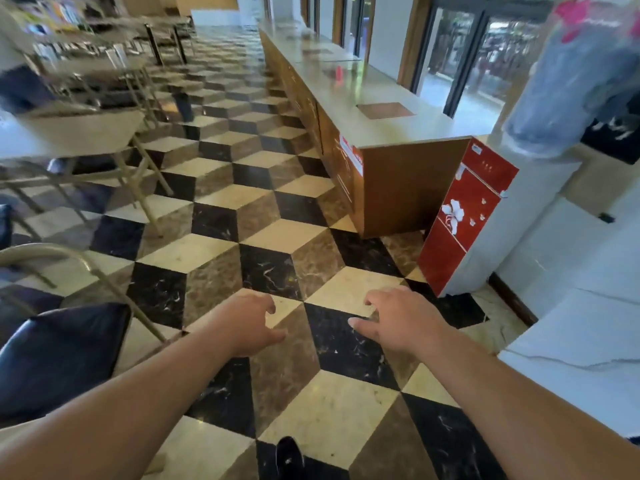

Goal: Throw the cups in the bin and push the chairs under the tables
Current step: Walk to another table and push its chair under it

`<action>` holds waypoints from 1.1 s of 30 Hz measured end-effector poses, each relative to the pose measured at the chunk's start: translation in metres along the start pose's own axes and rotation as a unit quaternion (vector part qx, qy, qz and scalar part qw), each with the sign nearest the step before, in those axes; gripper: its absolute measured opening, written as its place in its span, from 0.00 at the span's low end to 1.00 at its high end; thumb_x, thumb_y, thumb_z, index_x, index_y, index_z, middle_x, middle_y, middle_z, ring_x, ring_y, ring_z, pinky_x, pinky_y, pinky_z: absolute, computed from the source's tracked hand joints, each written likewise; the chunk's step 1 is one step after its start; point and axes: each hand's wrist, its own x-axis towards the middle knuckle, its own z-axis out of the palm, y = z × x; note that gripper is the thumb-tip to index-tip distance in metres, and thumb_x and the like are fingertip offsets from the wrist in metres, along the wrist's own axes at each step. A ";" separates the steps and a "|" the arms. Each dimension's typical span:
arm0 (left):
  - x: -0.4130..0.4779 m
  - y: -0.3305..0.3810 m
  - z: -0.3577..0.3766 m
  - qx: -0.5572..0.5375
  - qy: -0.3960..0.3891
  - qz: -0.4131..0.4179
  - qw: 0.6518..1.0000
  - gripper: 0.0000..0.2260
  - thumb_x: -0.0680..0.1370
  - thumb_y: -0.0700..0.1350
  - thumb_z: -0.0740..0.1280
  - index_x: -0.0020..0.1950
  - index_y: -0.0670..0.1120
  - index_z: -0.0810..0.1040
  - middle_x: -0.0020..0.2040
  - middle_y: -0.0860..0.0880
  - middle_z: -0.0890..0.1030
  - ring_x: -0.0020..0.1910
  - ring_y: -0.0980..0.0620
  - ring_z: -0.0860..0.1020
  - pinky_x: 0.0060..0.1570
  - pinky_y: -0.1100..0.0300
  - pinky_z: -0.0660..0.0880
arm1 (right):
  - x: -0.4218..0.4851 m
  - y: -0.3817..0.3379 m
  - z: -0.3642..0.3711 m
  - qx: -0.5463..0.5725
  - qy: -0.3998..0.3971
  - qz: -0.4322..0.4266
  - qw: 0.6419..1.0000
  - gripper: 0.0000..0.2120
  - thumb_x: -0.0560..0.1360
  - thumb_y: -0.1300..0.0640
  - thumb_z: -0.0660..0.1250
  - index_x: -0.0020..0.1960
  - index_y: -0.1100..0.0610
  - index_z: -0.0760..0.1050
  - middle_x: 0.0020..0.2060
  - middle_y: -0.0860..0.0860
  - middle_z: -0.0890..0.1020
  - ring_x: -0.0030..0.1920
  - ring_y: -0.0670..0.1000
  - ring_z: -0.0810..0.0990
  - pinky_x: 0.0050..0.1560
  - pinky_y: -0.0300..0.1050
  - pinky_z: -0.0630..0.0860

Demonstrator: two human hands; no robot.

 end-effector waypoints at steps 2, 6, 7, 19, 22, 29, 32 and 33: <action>0.037 -0.021 -0.009 -0.019 -0.001 -0.019 1.000 0.29 0.79 0.70 0.68 0.75 0.55 0.73 0.72 0.51 0.78 0.68 0.48 0.78 0.64 0.51 0.76 | 0.046 -0.005 -0.012 -0.016 0.001 -0.019 1.000 0.33 0.80 0.25 0.57 0.73 0.45 0.74 0.70 0.47 0.79 0.67 0.52 0.78 0.62 0.53 0.79; 0.110 -0.072 -0.038 -0.068 0.018 -0.048 0.996 0.27 0.79 0.69 0.67 0.73 0.56 0.75 0.65 0.53 0.82 0.62 0.48 0.80 0.60 0.48 0.80 | 0.144 -0.022 -0.043 -0.050 0.000 -0.036 0.998 0.32 0.81 0.27 0.57 0.74 0.47 0.74 0.71 0.48 0.79 0.70 0.54 0.76 0.66 0.56 0.77; 0.125 -0.086 -0.046 -0.076 0.018 -0.054 0.996 0.27 0.79 0.69 0.67 0.73 0.55 0.76 0.65 0.53 0.82 0.62 0.48 0.80 0.60 0.48 0.80 | 0.168 -0.028 -0.051 -0.059 -0.007 -0.038 0.998 0.32 0.81 0.27 0.57 0.74 0.48 0.74 0.71 0.49 0.79 0.70 0.54 0.76 0.66 0.55 0.77; 0.239 -0.246 -0.183 -0.107 0.101 -0.140 0.979 0.29 0.78 0.68 0.70 0.74 0.55 0.73 0.70 0.51 0.79 0.65 0.47 0.79 0.61 0.48 0.80 | 0.410 -0.153 -0.150 -0.038 0.024 -0.148 0.988 0.40 0.76 0.19 0.51 0.72 0.46 0.74 0.69 0.49 0.81 0.68 0.54 0.79 0.62 0.52 0.80; 0.258 -0.284 -0.184 -0.112 0.098 -0.178 0.973 0.31 0.75 0.72 0.69 0.73 0.57 0.73 0.69 0.52 0.79 0.64 0.48 0.78 0.60 0.46 0.80 | 0.464 -0.187 -0.154 -0.017 0.028 -0.180 0.983 0.39 0.76 0.22 0.53 0.74 0.48 0.74 0.68 0.50 0.81 0.67 0.55 0.79 0.62 0.55 0.80; 0.306 -0.380 -0.186 -0.132 0.087 -0.301 0.941 0.32 0.75 0.71 0.71 0.73 0.55 0.75 0.65 0.52 0.81 0.61 0.48 0.80 0.57 0.48 0.81 | 0.613 -0.271 -0.150 -0.067 0.001 -0.302 0.951 0.34 0.82 0.27 0.55 0.72 0.51 0.76 0.67 0.51 0.81 0.67 0.54 0.77 0.64 0.54 0.78; 0.329 -0.416 -0.191 -0.151 0.088 -0.366 0.914 0.31 0.76 0.70 0.71 0.74 0.55 0.74 0.67 0.50 0.81 0.63 0.46 0.80 0.55 0.49 0.79 | 0.681 -0.309 -0.153 -0.086 -0.016 -0.343 0.935 0.34 0.81 0.25 0.55 0.69 0.50 0.78 0.66 0.51 0.82 0.66 0.55 0.78 0.62 0.54 0.79; 0.336 -0.427 -0.194 -0.161 0.086 -0.386 0.904 0.31 0.77 0.69 0.72 0.74 0.54 0.74 0.67 0.49 0.81 0.63 0.46 0.80 0.55 0.49 0.79 | 0.703 -0.322 -0.155 -0.091 -0.024 -0.358 0.929 0.33 0.81 0.26 0.56 0.68 0.50 0.78 0.65 0.51 0.82 0.65 0.54 0.79 0.61 0.54 0.80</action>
